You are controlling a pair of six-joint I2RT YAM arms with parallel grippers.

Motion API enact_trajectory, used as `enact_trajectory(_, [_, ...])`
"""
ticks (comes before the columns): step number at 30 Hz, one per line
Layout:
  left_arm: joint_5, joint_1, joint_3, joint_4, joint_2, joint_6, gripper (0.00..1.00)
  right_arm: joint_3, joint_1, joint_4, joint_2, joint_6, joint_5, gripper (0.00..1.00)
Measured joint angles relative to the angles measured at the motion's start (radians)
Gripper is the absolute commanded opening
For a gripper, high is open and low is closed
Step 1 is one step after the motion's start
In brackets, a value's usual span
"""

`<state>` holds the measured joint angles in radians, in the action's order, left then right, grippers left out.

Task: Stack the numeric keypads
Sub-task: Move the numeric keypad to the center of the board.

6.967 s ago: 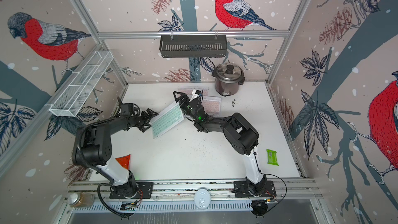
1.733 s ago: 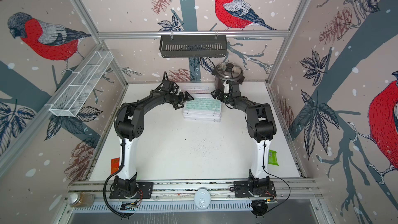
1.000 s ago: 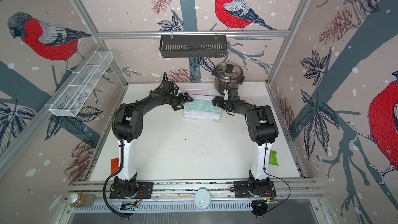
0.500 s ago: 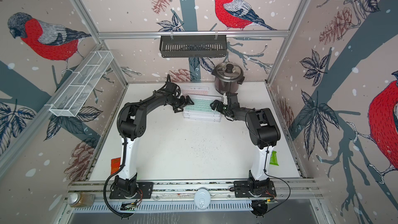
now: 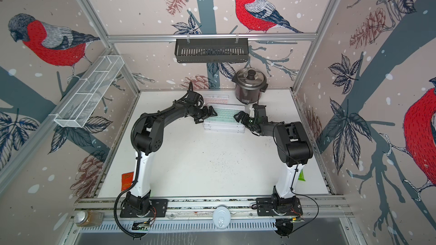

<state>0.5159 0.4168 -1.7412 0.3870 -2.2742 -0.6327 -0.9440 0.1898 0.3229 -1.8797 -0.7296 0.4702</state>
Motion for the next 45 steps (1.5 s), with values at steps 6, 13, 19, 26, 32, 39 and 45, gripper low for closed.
enact_trajectory(6, [-0.021,0.052,-0.027,-0.012,-0.019,-0.023,0.99,0.051,-0.039,-0.027,0.052,0.009,-0.01,0.99])
enact_trajectory(13, [-0.049,0.109,-0.083,-0.019,-0.055,-0.033,0.99,0.105,-0.085,-0.037,0.103,0.031,-0.043,1.0])
enact_trajectory(19, [-0.039,0.122,-0.084,-0.026,-0.054,-0.048,0.99,0.111,-0.12,-0.048,0.111,0.053,-0.028,1.0])
enact_trajectory(26, [0.031,0.066,-0.066,0.087,0.005,-0.037,0.99,0.082,-0.139,-0.145,0.186,0.08,0.023,0.99])
enact_trajectory(32, [0.021,-0.074,-0.086,0.166,0.07,0.018,0.99,-0.003,-0.136,-0.261,0.274,0.135,-0.005,1.0])
enact_trajectory(39, [-0.014,-0.205,-0.246,0.228,0.028,0.064,0.99,-0.26,0.025,-0.43,0.251,0.238,-0.217,0.99])
enact_trajectory(45, [-0.02,-0.264,-0.378,0.214,-0.112,0.059,0.99,-0.608,0.201,-0.541,-0.023,0.314,-0.353,0.99])
